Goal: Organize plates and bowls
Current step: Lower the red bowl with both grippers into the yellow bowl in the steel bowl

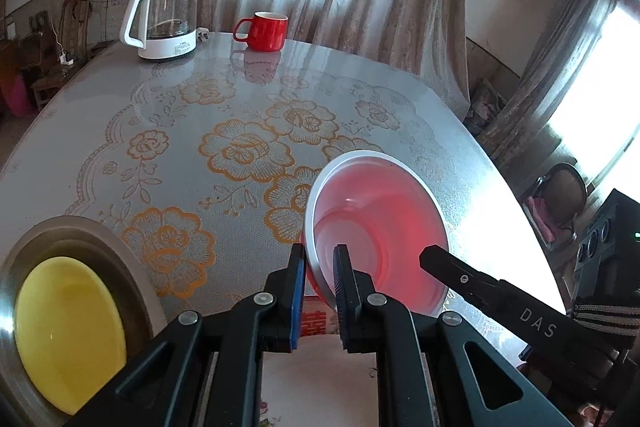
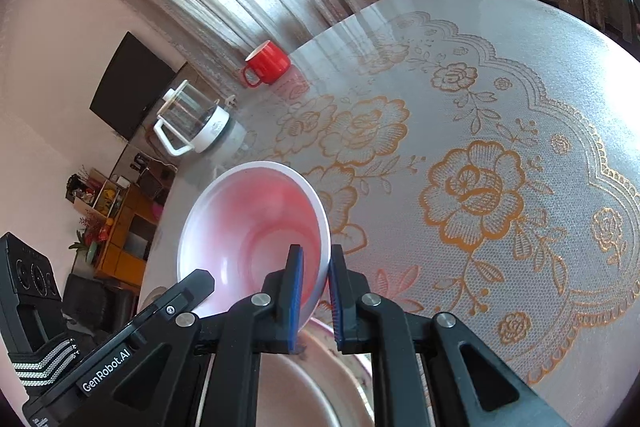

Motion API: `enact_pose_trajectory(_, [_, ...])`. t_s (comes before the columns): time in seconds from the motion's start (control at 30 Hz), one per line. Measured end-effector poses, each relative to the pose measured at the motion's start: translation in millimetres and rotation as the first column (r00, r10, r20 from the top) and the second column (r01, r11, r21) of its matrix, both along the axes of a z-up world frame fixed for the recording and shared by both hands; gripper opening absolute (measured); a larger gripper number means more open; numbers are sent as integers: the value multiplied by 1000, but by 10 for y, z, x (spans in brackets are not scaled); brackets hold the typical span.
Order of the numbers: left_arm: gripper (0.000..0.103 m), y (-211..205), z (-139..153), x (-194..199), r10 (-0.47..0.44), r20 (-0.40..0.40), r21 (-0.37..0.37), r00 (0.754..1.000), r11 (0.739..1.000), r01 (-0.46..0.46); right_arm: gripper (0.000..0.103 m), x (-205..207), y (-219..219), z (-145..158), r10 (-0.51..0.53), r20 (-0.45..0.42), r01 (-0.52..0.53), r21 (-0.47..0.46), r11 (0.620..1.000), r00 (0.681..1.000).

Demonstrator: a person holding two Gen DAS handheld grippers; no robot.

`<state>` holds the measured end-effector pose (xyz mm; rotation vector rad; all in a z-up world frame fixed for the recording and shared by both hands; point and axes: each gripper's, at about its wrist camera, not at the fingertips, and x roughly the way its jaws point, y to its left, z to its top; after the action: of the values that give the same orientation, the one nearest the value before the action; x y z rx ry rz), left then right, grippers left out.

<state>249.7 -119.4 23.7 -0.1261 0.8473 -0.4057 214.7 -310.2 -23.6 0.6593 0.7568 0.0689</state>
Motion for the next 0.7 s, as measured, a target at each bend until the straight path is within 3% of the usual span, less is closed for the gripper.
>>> enact_pose_trajectory(0.27, [14,228,127,-314,34,87,29,996,999,-37,11,-99,228,109,53,34,-54,9,999,998])
enact_pose_trajectory(0.7, [14,680,125,-638,100,92,13,991,995,-101,11,-216,683,129,150,40,-150,-16,989,988])
